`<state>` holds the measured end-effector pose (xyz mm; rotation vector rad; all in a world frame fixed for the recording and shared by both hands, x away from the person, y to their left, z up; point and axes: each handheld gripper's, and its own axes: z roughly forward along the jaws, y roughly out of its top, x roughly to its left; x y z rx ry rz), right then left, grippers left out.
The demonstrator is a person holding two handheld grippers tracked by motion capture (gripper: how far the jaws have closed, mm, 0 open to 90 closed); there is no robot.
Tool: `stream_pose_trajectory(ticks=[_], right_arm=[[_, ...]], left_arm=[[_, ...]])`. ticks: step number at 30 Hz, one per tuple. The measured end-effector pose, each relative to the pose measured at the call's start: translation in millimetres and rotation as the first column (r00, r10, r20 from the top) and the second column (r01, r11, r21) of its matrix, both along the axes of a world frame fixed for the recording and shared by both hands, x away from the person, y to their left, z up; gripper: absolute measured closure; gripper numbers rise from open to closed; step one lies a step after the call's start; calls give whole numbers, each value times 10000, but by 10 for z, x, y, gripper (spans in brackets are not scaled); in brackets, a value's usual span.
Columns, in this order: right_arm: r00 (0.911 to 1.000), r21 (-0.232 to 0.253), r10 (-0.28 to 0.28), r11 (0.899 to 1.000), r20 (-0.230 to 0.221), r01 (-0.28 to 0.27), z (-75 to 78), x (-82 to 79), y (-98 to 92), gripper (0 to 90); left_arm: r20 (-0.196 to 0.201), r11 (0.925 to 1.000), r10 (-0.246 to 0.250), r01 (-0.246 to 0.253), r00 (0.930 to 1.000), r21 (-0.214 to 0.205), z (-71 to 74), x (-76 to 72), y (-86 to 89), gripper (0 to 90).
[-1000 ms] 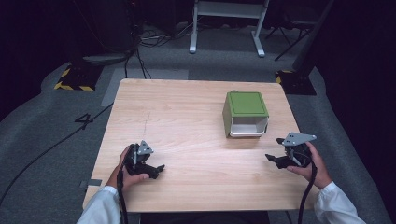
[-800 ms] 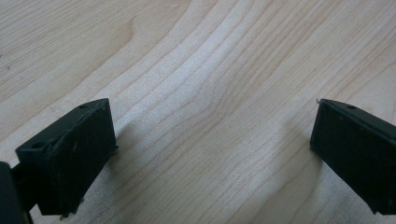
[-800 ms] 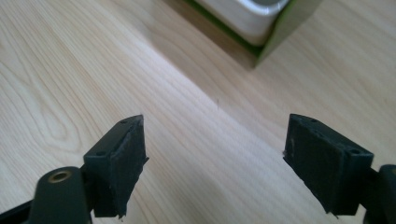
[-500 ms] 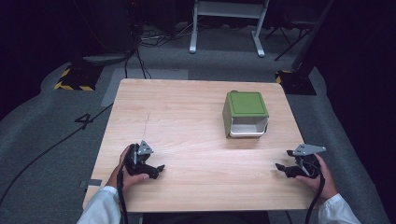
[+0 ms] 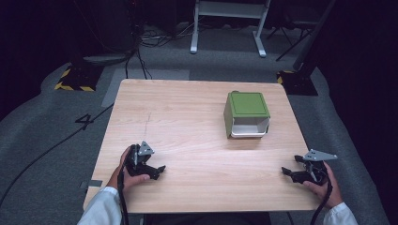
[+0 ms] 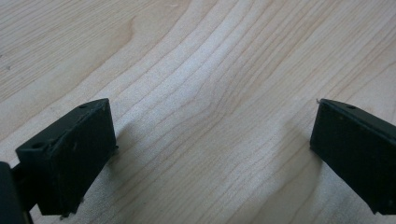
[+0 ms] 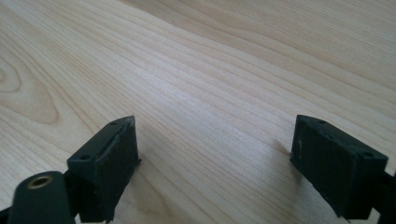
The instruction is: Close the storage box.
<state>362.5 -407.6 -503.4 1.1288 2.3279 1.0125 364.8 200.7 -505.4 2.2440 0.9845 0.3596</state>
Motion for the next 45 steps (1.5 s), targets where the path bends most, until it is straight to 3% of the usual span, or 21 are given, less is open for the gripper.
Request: stream_pose_trajectory(ticks=[45], right_arm=[[9999, 60, -173, 9998, 3, 173, -5, 2, 8, 149]], left_arm=[[-50, 10000, -37, 37, 10000, -46, -1, 1, 1, 1]])
